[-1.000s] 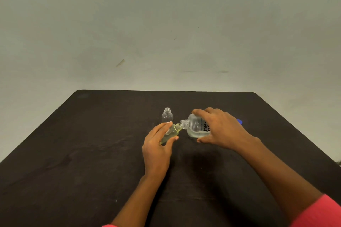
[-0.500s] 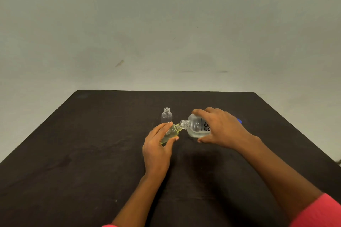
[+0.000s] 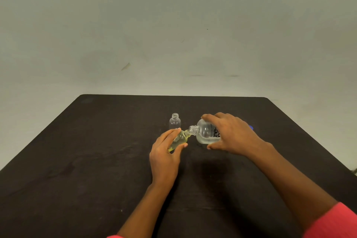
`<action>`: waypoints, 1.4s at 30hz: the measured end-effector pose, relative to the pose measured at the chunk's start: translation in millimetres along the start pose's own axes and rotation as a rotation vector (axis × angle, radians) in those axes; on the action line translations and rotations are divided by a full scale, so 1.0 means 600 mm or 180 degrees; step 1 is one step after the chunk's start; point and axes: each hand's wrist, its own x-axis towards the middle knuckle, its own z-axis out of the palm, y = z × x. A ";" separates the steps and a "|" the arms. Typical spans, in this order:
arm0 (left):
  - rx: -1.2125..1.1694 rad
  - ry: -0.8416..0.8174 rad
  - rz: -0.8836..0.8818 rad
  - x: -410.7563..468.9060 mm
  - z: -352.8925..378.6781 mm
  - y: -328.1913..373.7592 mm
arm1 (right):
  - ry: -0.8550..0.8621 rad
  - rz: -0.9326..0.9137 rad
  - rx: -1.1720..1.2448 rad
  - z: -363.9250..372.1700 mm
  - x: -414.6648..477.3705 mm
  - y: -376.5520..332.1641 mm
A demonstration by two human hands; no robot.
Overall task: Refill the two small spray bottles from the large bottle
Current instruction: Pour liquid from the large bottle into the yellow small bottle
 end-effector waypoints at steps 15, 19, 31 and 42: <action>-0.0082 0.0067 0.0031 0.001 0.001 0.000 | -0.0008 -0.0007 -0.0016 -0.003 0.002 0.003; -0.0112 0.0083 0.0042 0.001 0.000 0.001 | -0.0019 -0.0006 -0.0014 -0.002 0.002 0.002; -0.0104 0.0096 0.0101 0.001 0.001 -0.002 | -0.0039 -0.0011 -0.0006 -0.004 0.003 0.002; -0.0341 0.0022 -0.0010 -0.001 0.001 0.006 | 0.0031 0.0157 0.0959 0.015 0.004 0.006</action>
